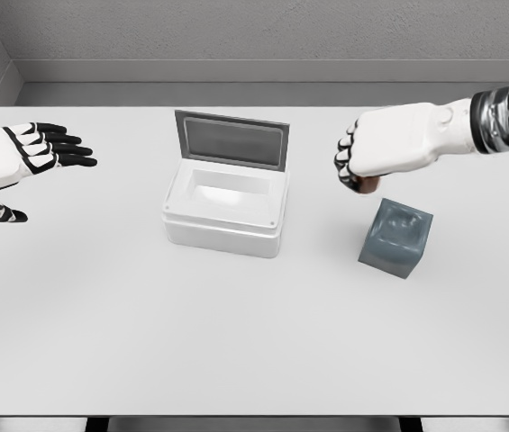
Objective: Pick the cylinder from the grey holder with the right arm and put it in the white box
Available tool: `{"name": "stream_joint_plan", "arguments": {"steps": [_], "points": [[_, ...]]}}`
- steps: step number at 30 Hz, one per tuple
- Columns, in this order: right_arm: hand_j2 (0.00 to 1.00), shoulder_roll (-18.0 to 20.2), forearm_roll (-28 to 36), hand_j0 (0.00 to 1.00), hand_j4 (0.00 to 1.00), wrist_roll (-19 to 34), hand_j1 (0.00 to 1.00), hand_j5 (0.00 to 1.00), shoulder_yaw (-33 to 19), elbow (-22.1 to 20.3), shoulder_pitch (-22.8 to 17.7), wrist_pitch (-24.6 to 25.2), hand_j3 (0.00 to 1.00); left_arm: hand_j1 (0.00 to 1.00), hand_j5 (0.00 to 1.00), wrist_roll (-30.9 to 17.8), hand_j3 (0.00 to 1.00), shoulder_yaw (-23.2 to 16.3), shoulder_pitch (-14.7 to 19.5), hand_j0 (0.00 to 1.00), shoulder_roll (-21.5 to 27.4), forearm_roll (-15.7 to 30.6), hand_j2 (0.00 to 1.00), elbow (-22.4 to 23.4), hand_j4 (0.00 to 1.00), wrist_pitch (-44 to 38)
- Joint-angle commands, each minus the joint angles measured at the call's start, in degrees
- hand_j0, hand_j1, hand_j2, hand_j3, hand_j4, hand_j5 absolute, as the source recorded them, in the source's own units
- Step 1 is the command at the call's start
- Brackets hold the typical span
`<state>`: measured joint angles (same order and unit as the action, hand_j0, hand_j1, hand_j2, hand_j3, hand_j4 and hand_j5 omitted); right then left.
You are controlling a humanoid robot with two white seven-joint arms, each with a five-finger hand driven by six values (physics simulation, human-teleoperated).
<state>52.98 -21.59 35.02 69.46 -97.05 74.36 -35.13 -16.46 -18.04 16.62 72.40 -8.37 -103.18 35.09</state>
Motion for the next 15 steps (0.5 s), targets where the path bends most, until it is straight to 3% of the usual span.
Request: {"name": "stream_joint_plan", "arguments": {"steps": [1, 11, 15], "points": [[0.45, -1.6, 0.1, 0.45, 0.45, 0.0, 0.45, 0.45, 0.0, 1.5, 0.1, 0.1, 0.45, 1.0, 1.0, 0.0, 1.0, 0.0, 0.0, 1.0, 0.1, 0.4, 1.0, 0.0, 1.0, -0.1], [0.45, -6.7, 0.1, 0.45, 0.45, 0.0, 0.45, 0.45, 0.0, 2.6, 0.6, 0.1, 0.45, 1.0, 1.0, -0.1, 1.0, 0.0, 0.1, 1.0, 0.0, 0.3, 1.0, 0.0, 1.0, -0.1], [0.45, -9.5, 0.1, 0.45, 0.45, 0.0, 0.45, 0.45, 0.4, 5.5, 1.8, 0.1, 0.45, 1.0, 1.0, -0.1, 1.0, -0.1, 0.1, 1.0, -0.1, 0.2, 1.0, 0.0, 1.0, -0.1]]}}
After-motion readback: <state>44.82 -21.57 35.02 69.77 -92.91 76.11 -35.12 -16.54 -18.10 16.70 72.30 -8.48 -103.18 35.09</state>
